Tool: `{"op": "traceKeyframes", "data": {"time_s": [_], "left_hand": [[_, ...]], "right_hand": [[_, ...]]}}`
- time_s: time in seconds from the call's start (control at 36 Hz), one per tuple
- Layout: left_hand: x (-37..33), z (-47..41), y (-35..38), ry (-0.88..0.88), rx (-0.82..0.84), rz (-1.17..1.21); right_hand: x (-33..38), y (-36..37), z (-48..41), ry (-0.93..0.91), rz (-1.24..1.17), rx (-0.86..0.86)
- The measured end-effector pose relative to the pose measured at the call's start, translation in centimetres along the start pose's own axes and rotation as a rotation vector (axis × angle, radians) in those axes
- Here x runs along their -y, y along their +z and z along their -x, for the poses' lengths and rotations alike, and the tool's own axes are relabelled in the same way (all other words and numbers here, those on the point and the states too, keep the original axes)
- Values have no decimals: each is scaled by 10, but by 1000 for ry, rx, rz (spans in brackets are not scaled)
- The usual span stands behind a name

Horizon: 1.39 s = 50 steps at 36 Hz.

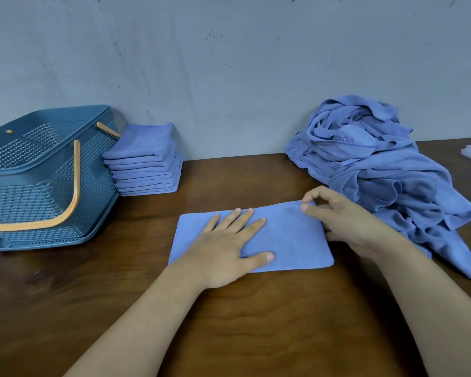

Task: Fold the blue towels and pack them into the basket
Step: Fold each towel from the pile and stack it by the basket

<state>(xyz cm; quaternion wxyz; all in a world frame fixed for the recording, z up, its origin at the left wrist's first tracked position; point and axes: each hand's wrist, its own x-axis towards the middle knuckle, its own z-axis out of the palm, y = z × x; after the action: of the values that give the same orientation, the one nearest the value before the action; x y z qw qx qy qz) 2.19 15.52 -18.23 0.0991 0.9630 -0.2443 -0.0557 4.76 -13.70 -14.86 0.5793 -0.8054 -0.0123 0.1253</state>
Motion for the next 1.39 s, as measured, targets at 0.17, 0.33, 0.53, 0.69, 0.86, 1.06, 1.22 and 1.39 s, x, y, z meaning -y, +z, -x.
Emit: {"op": "traceKeyframes", "data": {"time_s": [0.17, 0.33, 0.53, 0.69, 0.86, 1.06, 1.22, 1.39], "left_hand": [[-1, 0, 0, -7, 8, 5], [-1, 1, -1, -6, 10, -9], [-5, 1, 1, -36, 0, -13], [-6, 1, 1, -40, -18, -15], [-3, 6, -3, -50, -32, -8], [40, 44, -14, -174, -41, 33], [74, 77, -19, -192, -55, 96], [91, 84, -23, -251, -149, 317]], "right_hand": [[-4, 6, 8, -25, 97, 29], [-10, 11, 0, -37, 87, -65], [-8, 8, 6, -66, 104, 100], [-13, 14, 7, -108, 298, 71], [-9, 8, 5, -74, 319, 93], [-6, 4, 9, -52, 370, 66], [-2, 11, 14, -29, 258, 5], [31, 20, 19, -63, 375, -3]]}}
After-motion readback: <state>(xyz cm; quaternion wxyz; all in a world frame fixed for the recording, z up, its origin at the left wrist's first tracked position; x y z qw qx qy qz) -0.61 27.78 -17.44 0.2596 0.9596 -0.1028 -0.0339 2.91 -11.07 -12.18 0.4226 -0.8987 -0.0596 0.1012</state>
